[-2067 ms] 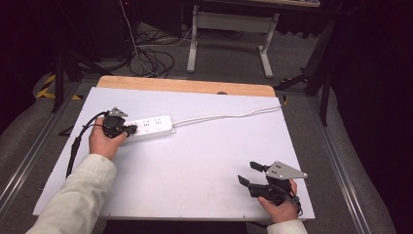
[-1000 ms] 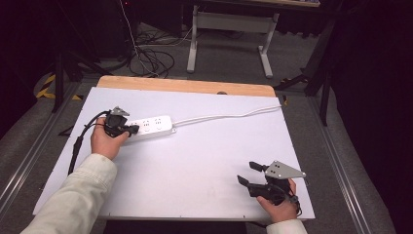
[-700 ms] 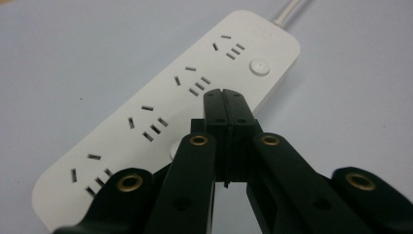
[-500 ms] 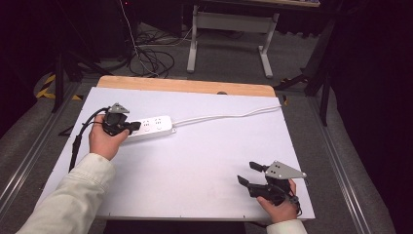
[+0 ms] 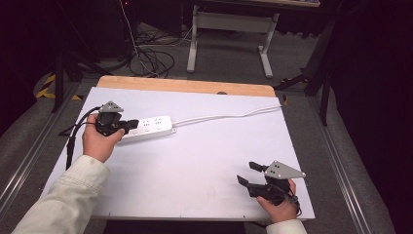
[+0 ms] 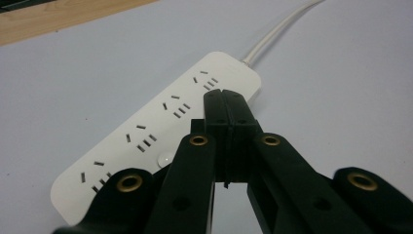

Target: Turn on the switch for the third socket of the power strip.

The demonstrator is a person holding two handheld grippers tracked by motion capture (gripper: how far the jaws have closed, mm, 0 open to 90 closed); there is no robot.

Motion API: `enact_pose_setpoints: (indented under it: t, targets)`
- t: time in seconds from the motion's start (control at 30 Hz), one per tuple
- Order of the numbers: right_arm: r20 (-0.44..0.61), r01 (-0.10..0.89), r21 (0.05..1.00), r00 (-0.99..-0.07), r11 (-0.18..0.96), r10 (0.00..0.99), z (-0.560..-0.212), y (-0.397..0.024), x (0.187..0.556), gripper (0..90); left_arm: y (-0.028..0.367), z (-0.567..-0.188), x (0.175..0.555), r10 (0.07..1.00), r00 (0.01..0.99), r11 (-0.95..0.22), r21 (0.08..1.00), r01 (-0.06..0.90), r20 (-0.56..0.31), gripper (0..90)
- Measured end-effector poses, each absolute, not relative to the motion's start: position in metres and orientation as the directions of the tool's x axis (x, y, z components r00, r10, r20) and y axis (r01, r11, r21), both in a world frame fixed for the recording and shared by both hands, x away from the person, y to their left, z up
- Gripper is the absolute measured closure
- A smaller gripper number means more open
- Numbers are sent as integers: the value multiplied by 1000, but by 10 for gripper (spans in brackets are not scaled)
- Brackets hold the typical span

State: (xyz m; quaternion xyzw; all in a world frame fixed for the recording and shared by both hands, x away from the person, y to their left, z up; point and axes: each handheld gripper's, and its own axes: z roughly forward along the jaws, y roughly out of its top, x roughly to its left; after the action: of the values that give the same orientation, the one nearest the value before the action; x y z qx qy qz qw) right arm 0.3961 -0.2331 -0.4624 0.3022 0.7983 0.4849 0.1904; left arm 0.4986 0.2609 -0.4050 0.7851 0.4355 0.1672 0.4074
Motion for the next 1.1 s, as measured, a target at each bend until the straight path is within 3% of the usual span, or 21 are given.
enact_pose_setpoints:
  t: [0.17, 0.23, 0.3, 0.4, 0.63, 0.93, 1.1]
  targets:
    - [-12, 297, 890, -744, 346, 669, -462, -233, 396, 337, 262, -400, 493, 813, 575, -296, 788, 539, -88, 881]
    - [-12, 297, 890, -744, 346, 668, -462, -233, 396, 337, 261, -398, 489, 810, 580, -294, 794, 532, -89, 743]
    - [-10, 297, 891, -744, 344, 668, -462, -233, 396, 337, 261, -395, 484, 795, 601, -300, 810, 504, -80, 712]
    - [-13, 296, 890, -744, 347, 668, -462, -233, 396, 337, 260, -390, 477, 777, 625, -297, 830, 472, -77, 555]
    - [-12, 296, 891, -744, 345, 668, -462, -233, 395, 337, 260, -381, 460, 747, 659, -282, 854, 436, -90, 356]
    - [-12, 295, 891, -744, 345, 668, -461, -233, 395, 337, 257, -384, 431, 707, 695, -223, 892, 394, -130, 215]
    - [-13, 294, 891, -744, 345, 668, -461, -232, 395, 337, 259, -387, 415, 686, 718, -221, 906, 361, -119, 194]
